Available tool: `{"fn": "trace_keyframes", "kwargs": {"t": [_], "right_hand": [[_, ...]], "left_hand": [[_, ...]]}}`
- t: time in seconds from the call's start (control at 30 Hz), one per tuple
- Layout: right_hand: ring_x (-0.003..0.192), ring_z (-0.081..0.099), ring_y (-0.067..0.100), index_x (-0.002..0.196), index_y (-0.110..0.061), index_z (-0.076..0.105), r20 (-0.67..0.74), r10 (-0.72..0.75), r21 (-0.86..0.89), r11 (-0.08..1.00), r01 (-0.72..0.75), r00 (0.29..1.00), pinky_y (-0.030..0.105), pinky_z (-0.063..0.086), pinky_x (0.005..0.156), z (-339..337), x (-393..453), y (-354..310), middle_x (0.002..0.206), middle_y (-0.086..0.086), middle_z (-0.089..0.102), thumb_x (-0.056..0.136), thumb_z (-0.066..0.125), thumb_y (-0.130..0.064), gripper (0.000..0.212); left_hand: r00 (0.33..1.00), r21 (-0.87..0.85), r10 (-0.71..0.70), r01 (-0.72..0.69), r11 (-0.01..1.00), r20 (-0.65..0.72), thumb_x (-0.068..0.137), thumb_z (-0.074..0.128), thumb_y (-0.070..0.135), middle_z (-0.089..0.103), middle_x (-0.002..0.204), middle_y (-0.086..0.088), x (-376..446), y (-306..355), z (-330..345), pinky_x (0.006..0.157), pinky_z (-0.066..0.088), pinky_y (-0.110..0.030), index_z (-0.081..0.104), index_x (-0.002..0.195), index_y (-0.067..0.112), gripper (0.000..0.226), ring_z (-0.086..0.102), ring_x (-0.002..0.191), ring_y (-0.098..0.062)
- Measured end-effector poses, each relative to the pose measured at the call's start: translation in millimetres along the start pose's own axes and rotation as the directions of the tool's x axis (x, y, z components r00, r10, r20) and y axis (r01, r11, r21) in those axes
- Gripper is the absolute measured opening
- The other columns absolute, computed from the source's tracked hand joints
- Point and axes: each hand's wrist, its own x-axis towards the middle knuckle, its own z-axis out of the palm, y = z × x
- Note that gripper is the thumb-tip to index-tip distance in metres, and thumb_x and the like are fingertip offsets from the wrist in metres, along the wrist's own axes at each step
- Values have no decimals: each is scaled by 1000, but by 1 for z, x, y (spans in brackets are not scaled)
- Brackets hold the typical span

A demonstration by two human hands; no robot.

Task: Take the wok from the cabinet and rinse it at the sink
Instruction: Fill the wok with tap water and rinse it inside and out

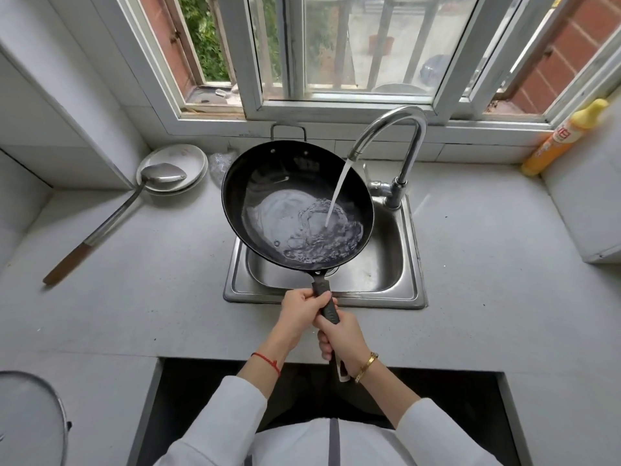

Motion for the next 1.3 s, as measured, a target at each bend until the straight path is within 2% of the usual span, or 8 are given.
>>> {"fn": "trace_keyframes", "kwargs": {"t": [0.27, 0.43, 0.57, 0.7, 0.83, 0.97, 1.17, 1.3], "right_hand": [[35, 51, 11, 81, -10, 61, -164, -59, -200, 979, 25, 985, 22, 45, 37, 1, -3, 0, 51, 3, 54, 90, 61, -15, 10], [31, 52, 6, 77, -14, 59, -210, -148, -336, 939, 71, 966, 20, 44, 34, -5, -4, 11, 52, 2, 57, 91, 61, -21, 16], [32, 51, 8, 74, -15, 58, -197, -152, -321, 943, 83, 969, 20, 43, 34, -12, -4, 10, 52, 2, 55, 91, 61, -22, 19], [37, 47, 14, 74, -10, 56, -122, -77, -154, 986, 58, 989, 26, 44, 39, -17, -2, 4, 49, 2, 50, 91, 59, -13, 17], [36, 43, 13, 77, -8, 55, -29, 8, -12, 1000, -8, 1000, 22, 39, 37, -15, -1, -4, 47, 0, 47, 92, 57, -17, 18], [36, 45, 13, 76, -9, 56, -33, 7, -34, 999, -8, 999, 21, 40, 37, -12, -1, -5, 46, -1, 48, 92, 57, -19, 19], [37, 47, 13, 76, -11, 59, -59, 0, -80, 997, -5, 998, 22, 42, 38, -12, -4, -6, 48, 0, 51, 92, 59, -17, 16], [37, 48, 12, 76, -11, 59, -73, -12, -108, 994, 4, 997, 22, 42, 37, -15, -5, -5, 49, 0, 51, 91, 60, -15, 15]], "left_hand": [[968, -239, -115, 168, 956, 223, 97, 53, 10, 69, 93, -11, -7, 4, 1, 70, 55, -23, 64, 113, -7, 25, 67, 83, -18], [945, -284, -125, 214, 935, 302, 99, 46, 4, 64, 94, -9, -7, 0, 10, 82, 55, -26, 59, 116, -4, 23, 63, 87, -19], [952, -220, -110, 177, 959, 287, 99, 47, 3, 65, 94, -10, -4, 0, 14, 80, 56, -24, 59, 116, -5, 23, 64, 87, -19], [978, -127, -69, 95, 987, 199, 96, 53, 4, 68, 93, -13, 0, 3, 15, 87, 55, -31, 64, 107, -4, 17, 66, 87, -22], [996, -21, -22, 24, 999, 85, 91, 62, 7, 71, 85, -13, 4, 5, 14, 68, 55, -19, 70, 93, -5, 15, 68, 74, -17], [998, -30, -32, 34, 999, 57, 91, 63, 7, 72, 83, -11, 3, 4, 11, 66, 54, -18, 71, 92, -4, 14, 67, 74, -18], [992, -72, -48, 57, 996, 119, 92, 61, 10, 72, 97, -19, 0, 4, 9, 88, 54, -37, 68, 104, -9, 24, 68, 89, -26], [983, -103, -64, 83, 991, 175, 94, 59, 10, 71, 98, -16, -1, 4, 9, 74, 57, -23, 66, 109, -9, 26, 69, 86, -22]]}}
